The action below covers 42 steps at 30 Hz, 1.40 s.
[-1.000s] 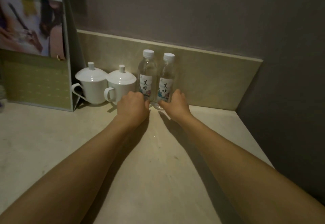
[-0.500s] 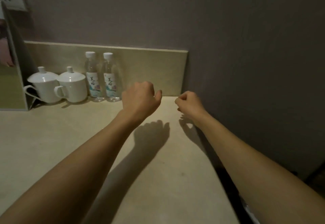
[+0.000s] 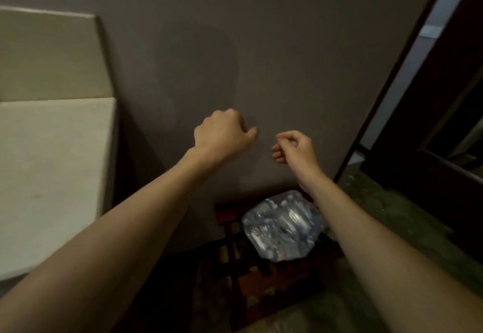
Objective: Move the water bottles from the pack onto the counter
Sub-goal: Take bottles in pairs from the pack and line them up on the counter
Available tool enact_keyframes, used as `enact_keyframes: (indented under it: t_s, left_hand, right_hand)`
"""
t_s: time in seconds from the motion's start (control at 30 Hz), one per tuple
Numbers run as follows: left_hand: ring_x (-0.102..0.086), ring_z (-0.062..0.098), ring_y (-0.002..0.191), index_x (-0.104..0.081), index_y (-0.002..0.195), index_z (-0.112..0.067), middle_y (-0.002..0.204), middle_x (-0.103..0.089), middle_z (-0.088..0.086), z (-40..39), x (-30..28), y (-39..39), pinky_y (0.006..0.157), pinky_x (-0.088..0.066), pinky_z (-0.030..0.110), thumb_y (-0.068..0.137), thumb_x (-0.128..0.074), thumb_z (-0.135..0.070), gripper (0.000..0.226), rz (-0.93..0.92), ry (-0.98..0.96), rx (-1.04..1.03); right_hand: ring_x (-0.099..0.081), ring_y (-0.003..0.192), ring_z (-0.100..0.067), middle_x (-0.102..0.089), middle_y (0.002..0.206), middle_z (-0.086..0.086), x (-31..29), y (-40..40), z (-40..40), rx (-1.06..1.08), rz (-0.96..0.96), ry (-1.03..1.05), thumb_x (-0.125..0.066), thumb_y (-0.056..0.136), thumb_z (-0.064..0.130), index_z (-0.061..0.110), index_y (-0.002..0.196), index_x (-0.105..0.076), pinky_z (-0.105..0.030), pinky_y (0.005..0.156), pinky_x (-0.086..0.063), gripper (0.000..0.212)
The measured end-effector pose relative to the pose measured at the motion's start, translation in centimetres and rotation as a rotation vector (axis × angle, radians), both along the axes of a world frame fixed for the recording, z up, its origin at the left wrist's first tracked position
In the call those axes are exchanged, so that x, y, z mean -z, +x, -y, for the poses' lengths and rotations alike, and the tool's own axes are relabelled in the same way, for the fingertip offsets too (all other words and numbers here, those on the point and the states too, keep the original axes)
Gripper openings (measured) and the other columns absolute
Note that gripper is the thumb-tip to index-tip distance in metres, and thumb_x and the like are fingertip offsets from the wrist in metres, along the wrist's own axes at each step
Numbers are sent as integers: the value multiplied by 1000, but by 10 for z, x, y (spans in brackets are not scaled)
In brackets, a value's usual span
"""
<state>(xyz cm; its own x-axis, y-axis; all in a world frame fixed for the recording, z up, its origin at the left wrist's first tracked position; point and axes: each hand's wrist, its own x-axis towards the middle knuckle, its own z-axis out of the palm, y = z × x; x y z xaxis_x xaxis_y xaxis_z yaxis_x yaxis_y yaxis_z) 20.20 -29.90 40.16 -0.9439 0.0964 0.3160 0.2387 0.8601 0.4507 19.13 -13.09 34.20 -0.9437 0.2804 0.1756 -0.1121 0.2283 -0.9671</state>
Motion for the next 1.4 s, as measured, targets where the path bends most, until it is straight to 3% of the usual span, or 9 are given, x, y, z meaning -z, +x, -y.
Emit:
enact_keyframes:
  t_s: [0.17,0.5,0.7,0.9,1.03,1.13,1.2,1.3,1.4]
  left_hand:
    - [-65,35,98,-71,103,-18,106,-69,11,-69,38,-11,79,-50,37,84,-53,-57,47,125,-81,73]
    - [-60,22,76,-63,88,-18,89,-63,3,-148,159,-105,65,-45,31,84,-53,-59,42,511,-80,76]
    - [-68,25,85,-69,89,-13,91,-70,6,-201,234,-170,78,-57,36,87,-53,-55,46,765,72,49]
    - [-67,23,86,-63,77,-12,85,-68,8,-243,305,-189,72,-49,31,93,-50,-41,36,958,110,72]
    - [-53,12,55,-48,56,-20,56,-51,0,-262,345,-201,52,-41,24,95,-52,-30,41,1023,181,7]
    - [-52,11,63,-58,67,-14,70,-58,2,-277,370,-209,53,-39,22,98,-49,-29,36,1091,227,-39]
    - [-57,14,73,-66,83,-7,87,-66,9,-288,381,-213,61,-44,25,100,-46,-26,32,1139,260,-59]
    - [-62,20,81,-68,99,1,101,-69,15,-300,401,-218,70,-50,29,102,-41,-22,36,1196,258,-116]
    - [-51,12,62,-67,98,0,85,-63,12,-304,429,-222,54,-39,20,103,-38,-21,36,1276,278,-167]
  right_hand:
    - [-55,52,-12,-58,69,-6,39,1,-72,107,115,-47,-48,97,10,8,96,-58,-16,45,-46,10]
    - [-62,59,-11,-63,70,-4,130,-76,-174,103,472,33,-53,96,17,14,83,-59,-16,47,-51,14]
    - [-61,65,-12,-60,80,-4,185,-136,-218,-56,760,122,-56,94,24,17,83,-54,-22,58,-53,14]
    - [-60,78,-20,-57,89,-11,243,-162,-248,-122,956,175,-56,94,23,11,87,-56,-34,75,-54,13]
    - [-53,79,-25,-52,83,-12,278,-175,-254,-248,1024,271,-50,93,16,10,80,-53,-35,70,-43,15]
    - [-52,68,-17,-52,69,-3,305,-181,-262,-343,1125,297,-48,93,15,12,65,-50,-29,63,-41,28]
    - [-54,73,-19,-53,71,-3,326,-188,-268,-390,1177,284,-44,93,11,17,63,-49,-30,71,-45,31]
    - [-61,99,-30,-65,99,-16,359,-200,-273,-474,1231,280,-41,98,12,5,93,-64,-40,93,-49,25]
    - [-58,114,-31,-61,123,-19,392,-208,-267,-513,1266,270,-39,103,24,2,126,-58,-39,100,-46,37]
